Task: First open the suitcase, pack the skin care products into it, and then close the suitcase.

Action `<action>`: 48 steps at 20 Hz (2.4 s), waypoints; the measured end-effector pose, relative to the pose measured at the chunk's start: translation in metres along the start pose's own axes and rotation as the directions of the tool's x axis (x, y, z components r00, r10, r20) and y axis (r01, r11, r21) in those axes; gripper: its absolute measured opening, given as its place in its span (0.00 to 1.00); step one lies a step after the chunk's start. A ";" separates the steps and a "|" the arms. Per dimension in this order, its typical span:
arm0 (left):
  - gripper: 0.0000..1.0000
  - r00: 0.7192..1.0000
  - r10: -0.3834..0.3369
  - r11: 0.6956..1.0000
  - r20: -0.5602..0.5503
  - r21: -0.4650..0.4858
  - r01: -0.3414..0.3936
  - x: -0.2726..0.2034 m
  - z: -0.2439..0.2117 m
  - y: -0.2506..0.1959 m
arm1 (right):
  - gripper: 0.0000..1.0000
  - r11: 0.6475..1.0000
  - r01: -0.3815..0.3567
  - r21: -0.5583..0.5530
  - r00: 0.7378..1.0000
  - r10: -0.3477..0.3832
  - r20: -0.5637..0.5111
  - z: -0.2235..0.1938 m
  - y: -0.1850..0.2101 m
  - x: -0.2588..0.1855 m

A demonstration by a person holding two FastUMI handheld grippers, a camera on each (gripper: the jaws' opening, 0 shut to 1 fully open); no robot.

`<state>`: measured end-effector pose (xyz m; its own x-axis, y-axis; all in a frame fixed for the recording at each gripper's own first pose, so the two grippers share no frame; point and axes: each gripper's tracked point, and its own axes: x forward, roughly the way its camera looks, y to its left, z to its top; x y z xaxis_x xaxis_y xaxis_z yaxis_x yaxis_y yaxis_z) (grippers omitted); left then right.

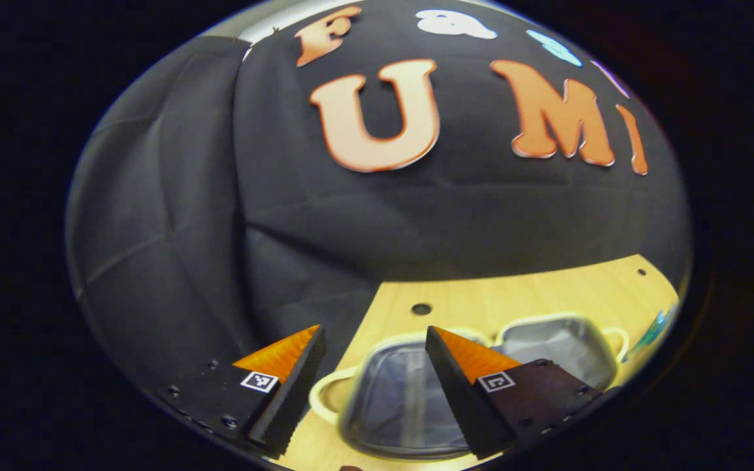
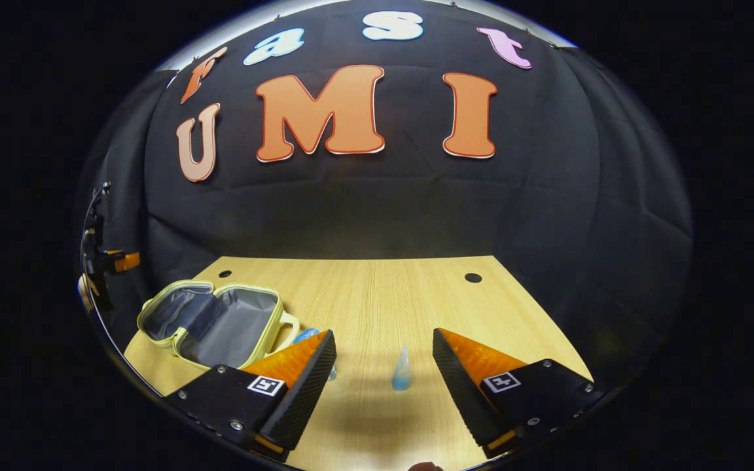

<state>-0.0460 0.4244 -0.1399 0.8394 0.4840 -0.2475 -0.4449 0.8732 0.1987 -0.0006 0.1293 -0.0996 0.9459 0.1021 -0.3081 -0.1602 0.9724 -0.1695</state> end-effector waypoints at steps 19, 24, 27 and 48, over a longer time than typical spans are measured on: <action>0.98 0.890 -0.452 0.890 0.053 -0.044 0.454 -0.136 -0.035 -0.391 | 0.95 0.999 -0.029 -0.020 0.998 0.028 -0.054 -0.043 -0.050 -0.009; 0.98 0.849 -0.527 0.849 -0.037 0.003 0.528 -0.133 -0.088 -0.452 | 0.95 1.000 -0.016 -0.016 0.996 0.014 -0.088 -0.059 -0.062 -0.007; 0.99 0.834 -0.546 0.835 -0.077 0.031 0.549 -0.126 -0.119 -0.480 | 0.95 1.000 0.010 -0.003 0.994 -0.010 -0.106 -0.067 -0.077 -0.004; 0.45 0.845 -0.496 0.867 -0.201 -0.048 0.497 -0.069 -0.175 -0.518 | 0.95 0.998 0.064 0.007 0.976 -0.061 -0.207 -0.092 -0.114 0.009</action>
<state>0.0720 -0.0519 -0.3913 0.8672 -0.0124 -0.4978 0.0166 0.9999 0.0039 0.0002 -0.0001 -0.1691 0.8750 -0.0029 -0.4841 -0.0974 0.9785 -0.1820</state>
